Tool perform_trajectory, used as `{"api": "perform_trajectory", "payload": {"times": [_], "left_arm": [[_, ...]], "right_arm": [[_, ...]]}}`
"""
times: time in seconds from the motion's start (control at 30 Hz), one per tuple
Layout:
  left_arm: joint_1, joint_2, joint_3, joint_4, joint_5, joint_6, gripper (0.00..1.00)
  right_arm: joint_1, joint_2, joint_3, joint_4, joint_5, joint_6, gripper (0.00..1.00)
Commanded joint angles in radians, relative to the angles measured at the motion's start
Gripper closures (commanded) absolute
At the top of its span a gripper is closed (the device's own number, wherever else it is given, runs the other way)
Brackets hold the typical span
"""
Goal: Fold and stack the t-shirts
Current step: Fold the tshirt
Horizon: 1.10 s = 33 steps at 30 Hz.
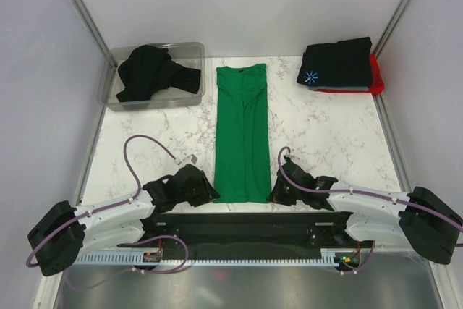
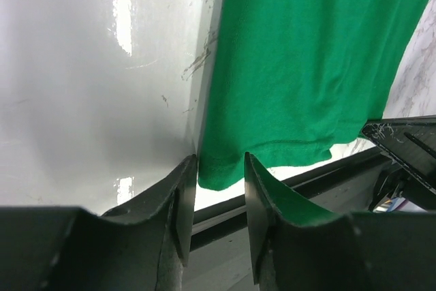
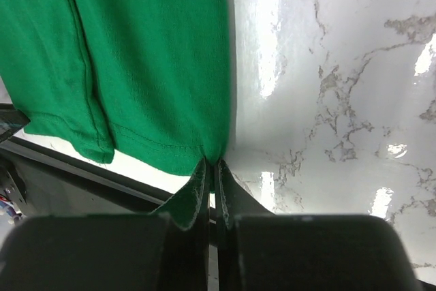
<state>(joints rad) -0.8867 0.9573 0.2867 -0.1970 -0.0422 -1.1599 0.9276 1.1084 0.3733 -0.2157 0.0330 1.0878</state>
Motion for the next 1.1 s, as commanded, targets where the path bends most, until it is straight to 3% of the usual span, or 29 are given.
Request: {"api": "perform_trajectory", "payload": {"times": [0.0,0.1,0.17,0.27,0.3,0.43,0.7,1.07], "left_arm": [[0.002,0.012,-0.027,0.051,-0.002,-0.007,0.60],[0.002,0.023,-0.035,0.068,0.008,-0.003,0.62],[0.002,0.031,-0.035,0.082,0.015,0.003,0.71],[0.002,0.037,-0.035,0.091,0.024,0.012,0.95],[0.002,0.034,-0.034,0.090,0.033,0.012,0.98],[-0.004,0.002,-0.031,0.084,0.073,-0.006,0.98],[-0.037,-0.141,0.018,-0.079,0.090,-0.046,0.98],[-0.172,-0.199,0.221,-0.289,0.041,-0.057,0.98]], "right_arm": [[0.007,0.021,-0.017,-0.001,0.015,0.001,0.94],[0.007,0.028,-0.019,0.004,0.015,0.000,0.96],[0.007,0.031,-0.020,0.006,0.015,0.000,1.00],[0.007,0.031,-0.020,0.007,0.013,-0.002,1.00],[0.007,0.028,-0.020,0.006,0.010,-0.003,1.00],[0.007,0.005,-0.024,-0.016,0.001,-0.002,1.00],[0.037,-0.151,-0.008,-0.157,0.011,0.049,1.00],[0.246,-0.214,0.213,-0.425,0.211,0.155,1.00]]}}
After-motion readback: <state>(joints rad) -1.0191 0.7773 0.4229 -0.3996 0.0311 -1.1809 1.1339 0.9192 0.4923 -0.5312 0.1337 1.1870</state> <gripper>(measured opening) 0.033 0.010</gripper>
